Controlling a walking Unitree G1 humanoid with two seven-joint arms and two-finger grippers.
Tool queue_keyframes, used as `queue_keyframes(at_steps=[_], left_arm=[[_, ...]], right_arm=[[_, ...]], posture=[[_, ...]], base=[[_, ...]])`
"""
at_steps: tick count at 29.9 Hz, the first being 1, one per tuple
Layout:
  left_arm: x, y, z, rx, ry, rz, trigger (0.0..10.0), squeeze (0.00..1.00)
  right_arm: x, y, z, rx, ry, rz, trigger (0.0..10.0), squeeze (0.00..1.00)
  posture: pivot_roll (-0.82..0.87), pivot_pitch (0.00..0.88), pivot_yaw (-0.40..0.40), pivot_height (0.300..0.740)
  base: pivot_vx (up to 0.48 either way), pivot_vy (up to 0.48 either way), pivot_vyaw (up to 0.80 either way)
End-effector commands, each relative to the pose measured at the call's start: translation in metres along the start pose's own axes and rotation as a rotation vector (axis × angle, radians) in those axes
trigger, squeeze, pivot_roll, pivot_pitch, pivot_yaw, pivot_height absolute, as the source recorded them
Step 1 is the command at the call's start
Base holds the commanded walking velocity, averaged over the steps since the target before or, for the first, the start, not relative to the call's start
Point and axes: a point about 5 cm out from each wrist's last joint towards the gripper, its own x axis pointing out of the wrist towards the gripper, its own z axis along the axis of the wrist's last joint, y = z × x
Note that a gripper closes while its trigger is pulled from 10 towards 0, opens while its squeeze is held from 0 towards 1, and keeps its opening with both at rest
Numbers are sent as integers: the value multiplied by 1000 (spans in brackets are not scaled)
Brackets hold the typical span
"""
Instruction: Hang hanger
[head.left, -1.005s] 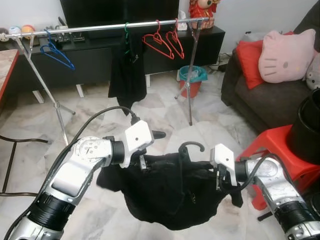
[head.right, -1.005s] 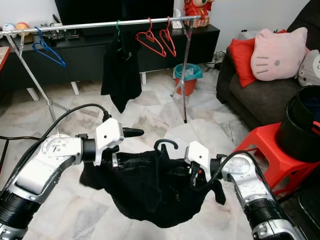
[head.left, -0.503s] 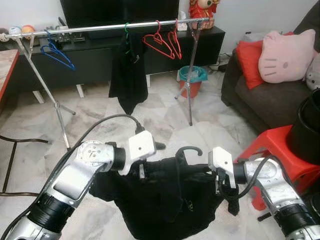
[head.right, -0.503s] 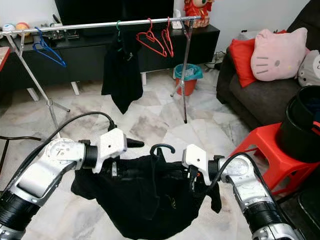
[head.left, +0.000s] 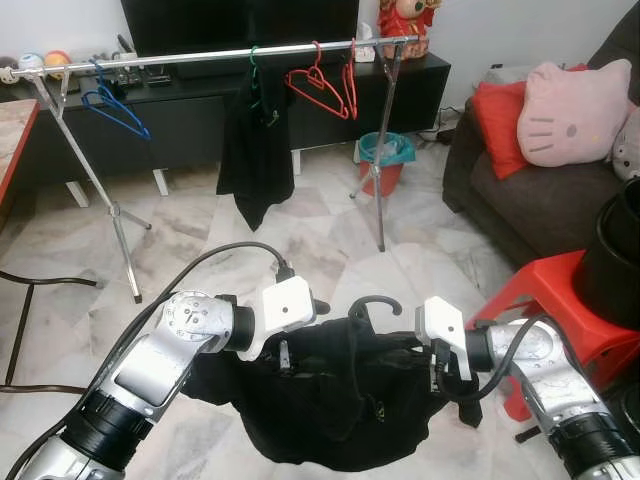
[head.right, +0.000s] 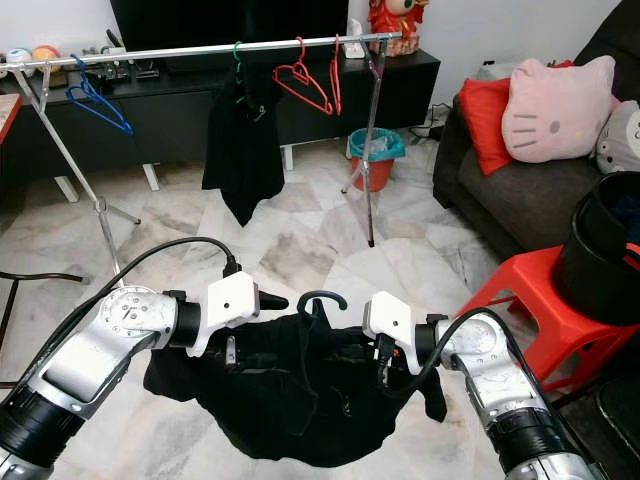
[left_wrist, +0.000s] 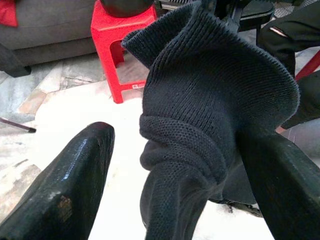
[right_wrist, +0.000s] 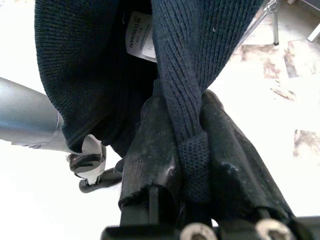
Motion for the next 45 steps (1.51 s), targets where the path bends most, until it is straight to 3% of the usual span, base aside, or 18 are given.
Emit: queue_keyframes(at_steps=[1, 3, 45], left_arm=[[4, -1, 2, 11, 4, -12, 3961, 0], [5, -1, 2, 7, 1, -11, 0, 0], [7, -8, 2, -3, 10, -84, 0, 0]], right_arm=[[5, -1, 17, -62, -52, 11, 10000, 0], [6, 0, 17, -62, -54, 16, 10000, 0], [21, 9, 20, -49, -82, 56, 10000, 0]], posture=[[62, 0, -35, 740], [62, 0, -35, 740], [64, 0, -29, 740]], base=[[0, 0, 0], [0, 0, 0], [0, 0, 0]])
